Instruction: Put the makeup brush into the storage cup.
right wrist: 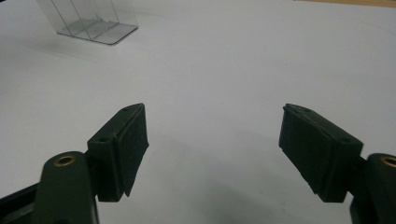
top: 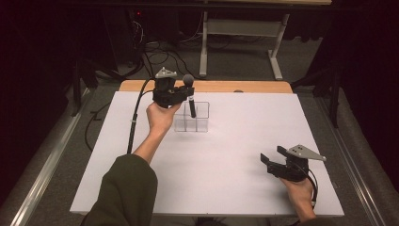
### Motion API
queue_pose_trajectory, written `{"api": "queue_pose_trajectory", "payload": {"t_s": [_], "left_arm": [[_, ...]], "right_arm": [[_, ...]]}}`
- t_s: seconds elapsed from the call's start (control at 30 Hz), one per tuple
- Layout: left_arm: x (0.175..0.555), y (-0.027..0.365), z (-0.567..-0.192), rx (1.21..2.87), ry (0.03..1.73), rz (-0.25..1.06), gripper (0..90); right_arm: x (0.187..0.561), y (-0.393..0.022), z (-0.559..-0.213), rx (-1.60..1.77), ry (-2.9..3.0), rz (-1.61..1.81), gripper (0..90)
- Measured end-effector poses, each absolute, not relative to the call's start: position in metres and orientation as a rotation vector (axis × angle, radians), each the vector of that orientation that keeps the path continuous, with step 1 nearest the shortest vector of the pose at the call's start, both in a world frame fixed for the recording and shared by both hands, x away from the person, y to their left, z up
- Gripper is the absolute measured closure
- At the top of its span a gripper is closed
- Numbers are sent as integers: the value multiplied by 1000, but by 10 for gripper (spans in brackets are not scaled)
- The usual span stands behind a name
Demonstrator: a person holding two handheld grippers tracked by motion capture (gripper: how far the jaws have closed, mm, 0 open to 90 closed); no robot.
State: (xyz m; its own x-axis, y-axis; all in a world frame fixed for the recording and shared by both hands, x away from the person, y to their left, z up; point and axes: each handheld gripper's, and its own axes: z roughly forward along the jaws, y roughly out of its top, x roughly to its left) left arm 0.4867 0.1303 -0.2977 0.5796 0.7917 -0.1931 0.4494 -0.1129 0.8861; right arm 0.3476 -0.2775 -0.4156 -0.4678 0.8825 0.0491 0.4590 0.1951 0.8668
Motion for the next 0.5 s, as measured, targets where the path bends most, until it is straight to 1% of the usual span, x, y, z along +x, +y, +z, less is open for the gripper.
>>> {"api": "queue_pose_trajectory", "payload": {"t_s": [0.5], "left_arm": [[497, 123, -315, 1833, 1079, 354, 708]], "right_arm": [[347, -278, -415, 1251, 2008, 1208, 257]]}}
